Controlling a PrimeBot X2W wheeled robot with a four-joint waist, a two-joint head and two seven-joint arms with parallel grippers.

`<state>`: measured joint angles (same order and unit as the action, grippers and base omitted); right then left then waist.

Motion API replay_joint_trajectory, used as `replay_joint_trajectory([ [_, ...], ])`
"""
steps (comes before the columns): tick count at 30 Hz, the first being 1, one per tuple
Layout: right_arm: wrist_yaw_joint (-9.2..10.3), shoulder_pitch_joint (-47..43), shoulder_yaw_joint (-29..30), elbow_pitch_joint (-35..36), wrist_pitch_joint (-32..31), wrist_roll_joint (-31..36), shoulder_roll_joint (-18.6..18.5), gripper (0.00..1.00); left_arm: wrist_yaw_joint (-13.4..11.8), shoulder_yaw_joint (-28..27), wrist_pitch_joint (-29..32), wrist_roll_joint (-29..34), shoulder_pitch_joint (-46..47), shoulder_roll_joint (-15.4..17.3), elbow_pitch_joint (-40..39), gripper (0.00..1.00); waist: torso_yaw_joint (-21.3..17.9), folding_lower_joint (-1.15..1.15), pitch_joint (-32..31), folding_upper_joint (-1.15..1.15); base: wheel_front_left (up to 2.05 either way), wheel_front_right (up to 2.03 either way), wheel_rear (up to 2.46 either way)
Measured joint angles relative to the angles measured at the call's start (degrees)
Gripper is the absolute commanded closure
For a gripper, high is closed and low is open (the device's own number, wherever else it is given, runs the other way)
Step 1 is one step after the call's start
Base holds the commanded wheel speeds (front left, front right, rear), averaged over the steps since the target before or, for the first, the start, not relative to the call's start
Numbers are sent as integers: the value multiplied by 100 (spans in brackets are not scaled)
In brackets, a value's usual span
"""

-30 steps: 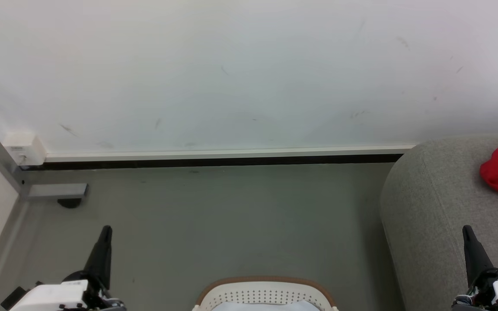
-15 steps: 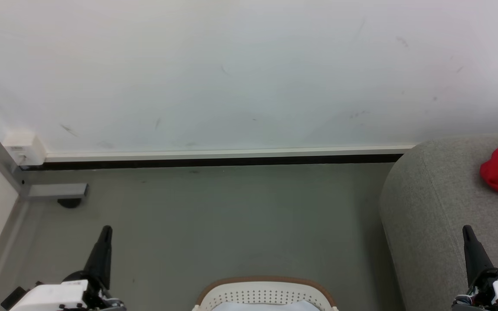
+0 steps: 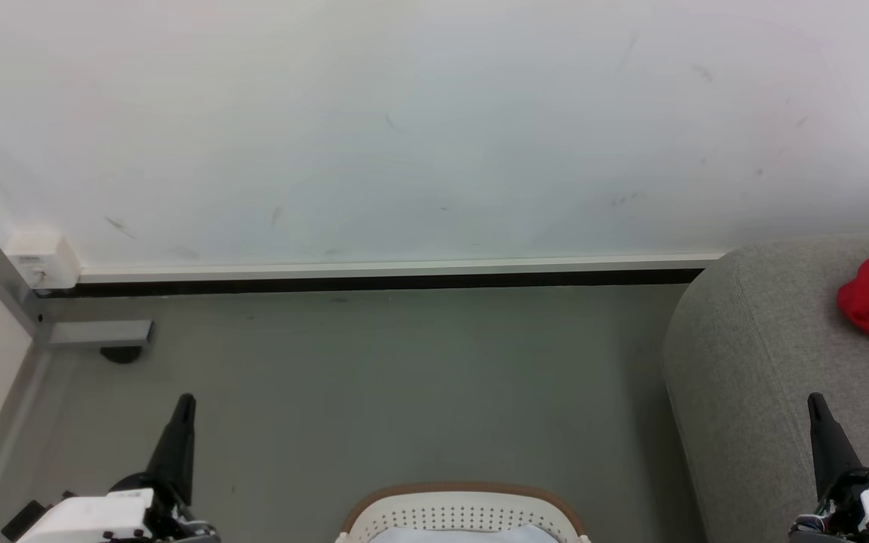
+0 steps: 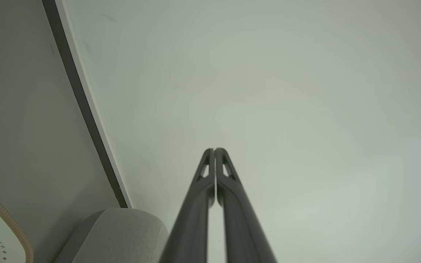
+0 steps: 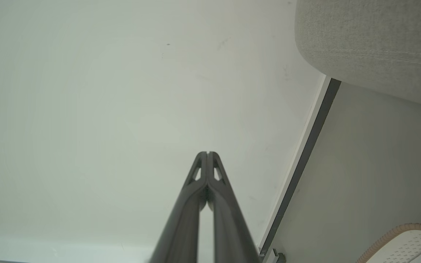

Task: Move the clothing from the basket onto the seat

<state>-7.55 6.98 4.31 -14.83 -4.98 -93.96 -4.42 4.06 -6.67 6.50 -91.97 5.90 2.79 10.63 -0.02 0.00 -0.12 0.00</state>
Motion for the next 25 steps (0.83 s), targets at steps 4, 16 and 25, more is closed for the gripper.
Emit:
replay_joint_trajectory([
  [4, 0, 0, -8, 1, 1, -2, -13, 100, 0, 0, 0, 0, 0, 0, 0, 100, 0, 0, 0, 0, 0, 0, 0],
  [16, 0, -1, -32, 2, 35, -43, -42, 100, 0, 0, 0, 0, 0, 0, 0, 100, 0, 0, 0, 0, 0, 0, 0],
  [25, 0, -1, -53, 3, 49, -85, -53, 100, 0, 0, 0, 0, 0, 0, 0, 100, 0, 0, 0, 0, 0, 0, 0],
])
